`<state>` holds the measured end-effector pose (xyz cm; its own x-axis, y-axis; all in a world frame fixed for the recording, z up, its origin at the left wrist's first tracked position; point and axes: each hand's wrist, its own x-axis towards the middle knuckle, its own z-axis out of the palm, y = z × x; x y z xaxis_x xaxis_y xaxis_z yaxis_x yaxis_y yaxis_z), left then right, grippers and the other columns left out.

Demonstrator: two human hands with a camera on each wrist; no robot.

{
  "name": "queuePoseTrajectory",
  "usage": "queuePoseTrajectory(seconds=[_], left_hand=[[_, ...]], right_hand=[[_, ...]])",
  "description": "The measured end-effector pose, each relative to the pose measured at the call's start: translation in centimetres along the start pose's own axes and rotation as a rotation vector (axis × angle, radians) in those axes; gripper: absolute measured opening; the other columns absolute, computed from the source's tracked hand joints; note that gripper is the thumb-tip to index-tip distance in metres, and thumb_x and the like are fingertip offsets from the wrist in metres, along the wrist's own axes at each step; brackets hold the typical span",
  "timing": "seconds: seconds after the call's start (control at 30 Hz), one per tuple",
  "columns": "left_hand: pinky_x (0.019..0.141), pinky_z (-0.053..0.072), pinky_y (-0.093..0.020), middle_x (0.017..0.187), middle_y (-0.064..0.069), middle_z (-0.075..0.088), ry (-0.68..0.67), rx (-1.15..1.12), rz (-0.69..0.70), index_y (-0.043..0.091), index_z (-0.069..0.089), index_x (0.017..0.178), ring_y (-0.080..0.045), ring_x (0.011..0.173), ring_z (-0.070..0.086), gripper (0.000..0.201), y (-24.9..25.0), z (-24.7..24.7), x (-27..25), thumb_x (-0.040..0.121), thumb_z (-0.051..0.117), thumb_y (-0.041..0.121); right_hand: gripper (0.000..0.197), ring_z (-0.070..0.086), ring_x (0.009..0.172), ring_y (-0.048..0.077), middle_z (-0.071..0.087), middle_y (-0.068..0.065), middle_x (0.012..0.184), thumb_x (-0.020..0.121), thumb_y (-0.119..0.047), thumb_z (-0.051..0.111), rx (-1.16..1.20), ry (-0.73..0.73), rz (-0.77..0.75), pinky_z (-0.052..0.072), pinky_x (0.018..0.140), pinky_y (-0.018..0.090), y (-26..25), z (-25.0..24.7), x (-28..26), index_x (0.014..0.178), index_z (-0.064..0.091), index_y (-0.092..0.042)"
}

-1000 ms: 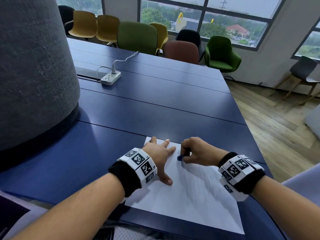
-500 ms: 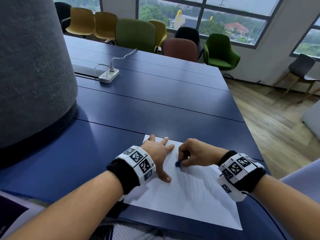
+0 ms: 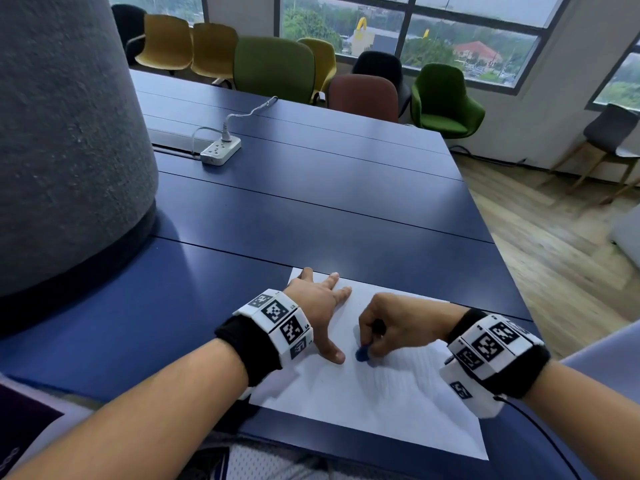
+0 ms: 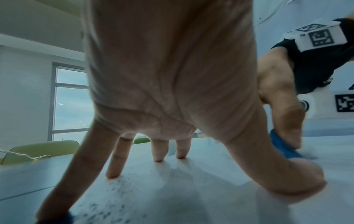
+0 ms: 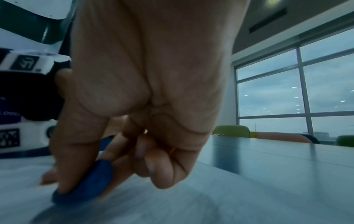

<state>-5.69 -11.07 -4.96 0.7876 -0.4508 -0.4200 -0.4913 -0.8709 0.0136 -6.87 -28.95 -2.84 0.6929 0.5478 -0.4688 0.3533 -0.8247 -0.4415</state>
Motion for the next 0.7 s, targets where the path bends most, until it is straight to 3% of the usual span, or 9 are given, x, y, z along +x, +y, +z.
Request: queuePoseTrajectory(seconds=[0.1, 0.2, 0.27, 0.4, 0.53, 0.7], left_hand=[[0.111, 0.032, -0.044, 0.166, 0.003, -0.001, -0.011, 0.007, 0.002, 0.033, 0.003, 0.157, -0.041, 0.145, 0.008, 0.122, 0.0, 0.0, 0.1, 0.065, 0.073, 0.073], [0.110, 0.032, -0.044, 0.166, 0.003, -0.001, -0.007, 0.005, 0.000, 0.032, 0.004, 0.157, -0.041, 0.145, 0.009, 0.123, 0.1, 0.0, 0.0, 0.065, 0.074, 0.073], [0.111, 0.031, -0.044, 0.166, 0.003, -0.001, -0.012, 0.005, -0.002, 0.032, 0.004, 0.157, -0.042, 0.146, 0.007, 0.122, 0.1, -0.1, -0.1, 0.065, 0.074, 0.072], [0.111, 0.031, -0.044, 0.166, 0.003, -0.001, -0.012, 0.015, 0.002, 0.032, 0.004, 0.157, -0.042, 0.146, 0.007, 0.122, 0.1, -0.1, 0.0, 0.066, 0.073, 0.073], [0.111, 0.031, -0.044, 0.166, 0.003, -0.001, -0.015, 0.000, -0.004, 0.032, 0.004, 0.157, -0.042, 0.146, 0.007, 0.123, 0.1, -0.1, -0.1, 0.065, 0.074, 0.072], [0.112, 0.030, -0.045, 0.166, 0.003, -0.001, -0.014, 0.000, 0.000, 0.032, 0.004, 0.157, -0.042, 0.146, 0.006, 0.122, 0.1, 0.0, 0.0, 0.065, 0.074, 0.072]], right_hand=[[0.009, 0.050, 0.054, 0.002, 0.061, -0.011, 0.063, 0.078, -0.016, 0.075, 0.053, 0.189, -0.011, 0.038, 0.055, 0.013, 0.4, 0.0, 0.2, 0.077, 0.068, -0.011], [0.009, 0.048, 0.055, 0.004, 0.065, -0.002, 0.068, 0.076, -0.017, 0.076, 0.050, 0.040, -0.036, 0.039, 0.055, 0.016, 0.0, 0.7, -0.5, 0.074, 0.067, -0.015], [0.009, 0.048, 0.055, 0.004, 0.065, -0.005, 0.069, 0.076, -0.019, 0.076, 0.023, -0.023, -0.036, 0.040, 0.056, 0.018, -0.3, 0.8, -0.7, 0.073, 0.067, -0.020], [0.010, 0.050, 0.053, 0.002, 0.062, -0.011, 0.065, 0.078, -0.014, 0.074, 0.067, 0.177, -0.022, 0.037, 0.054, 0.013, -0.1, 0.8, -0.3, 0.074, 0.065, -0.014], [0.008, 0.048, 0.054, 0.004, 0.061, -0.010, 0.067, 0.076, -0.018, 0.076, 0.016, -0.069, -0.038, 0.039, 0.056, 0.017, -0.9, 0.9, -1.3, 0.079, 0.070, -0.014], [0.008, 0.047, 0.054, 0.005, 0.062, -0.006, 0.068, 0.078, -0.015, 0.073, 0.076, 0.154, -0.038, 0.039, 0.056, 0.018, -0.3, 1.4, -1.2, 0.079, 0.068, -0.009]])
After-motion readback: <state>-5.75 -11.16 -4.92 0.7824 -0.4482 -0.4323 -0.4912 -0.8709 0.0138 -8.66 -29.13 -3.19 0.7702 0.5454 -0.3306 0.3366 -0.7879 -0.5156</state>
